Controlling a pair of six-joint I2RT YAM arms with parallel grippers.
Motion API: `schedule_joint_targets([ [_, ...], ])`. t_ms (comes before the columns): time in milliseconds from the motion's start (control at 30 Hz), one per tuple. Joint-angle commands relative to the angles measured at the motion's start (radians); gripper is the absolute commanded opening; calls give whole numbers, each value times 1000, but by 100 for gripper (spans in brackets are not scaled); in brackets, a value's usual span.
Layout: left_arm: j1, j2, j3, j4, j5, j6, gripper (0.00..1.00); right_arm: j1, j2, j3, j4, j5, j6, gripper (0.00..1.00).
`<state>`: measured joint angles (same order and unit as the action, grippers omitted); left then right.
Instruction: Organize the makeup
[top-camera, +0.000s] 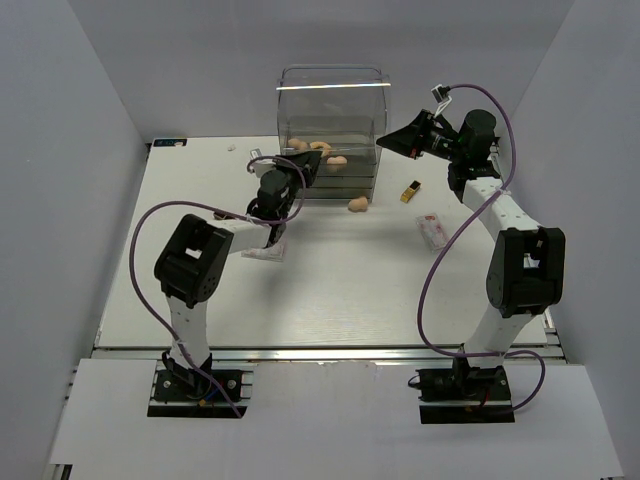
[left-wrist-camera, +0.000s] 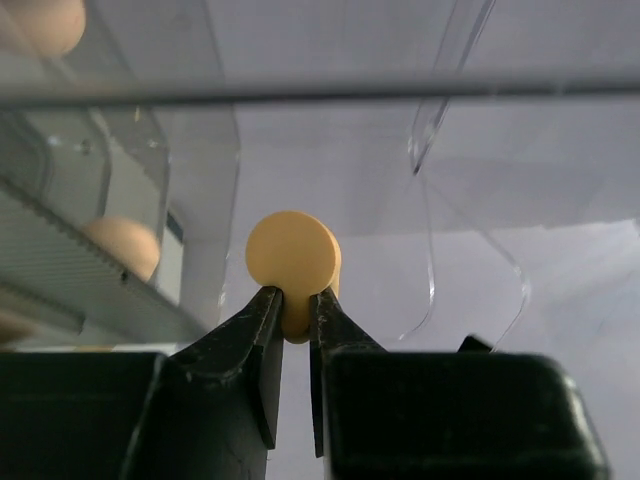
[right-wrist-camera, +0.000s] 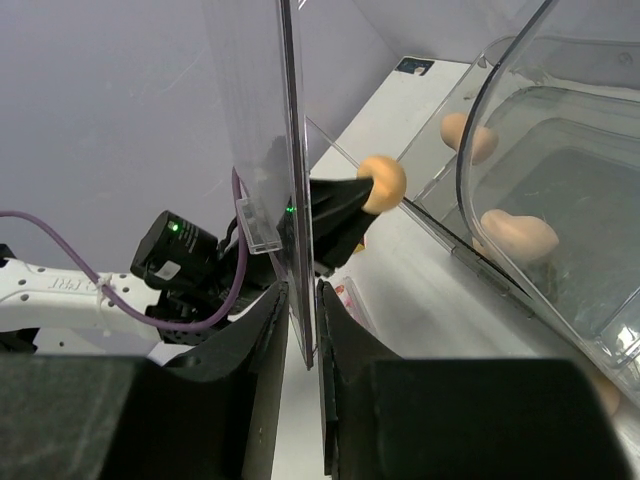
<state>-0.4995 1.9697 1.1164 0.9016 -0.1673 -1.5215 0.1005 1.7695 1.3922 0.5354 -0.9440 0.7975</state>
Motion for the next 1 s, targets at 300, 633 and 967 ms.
schedule_joint_targets([
  [300,15,70,187,-145,-92,-101,57,-2,-58,-2,87,-1,8,22],
  [633,15,75,195,-159,-84,-114,66,-4,-56,-4,92,-1,11,22],
  [967,0,-47,41,-176,80,18,21,-2,-54,1,92,-3,11,22],
])
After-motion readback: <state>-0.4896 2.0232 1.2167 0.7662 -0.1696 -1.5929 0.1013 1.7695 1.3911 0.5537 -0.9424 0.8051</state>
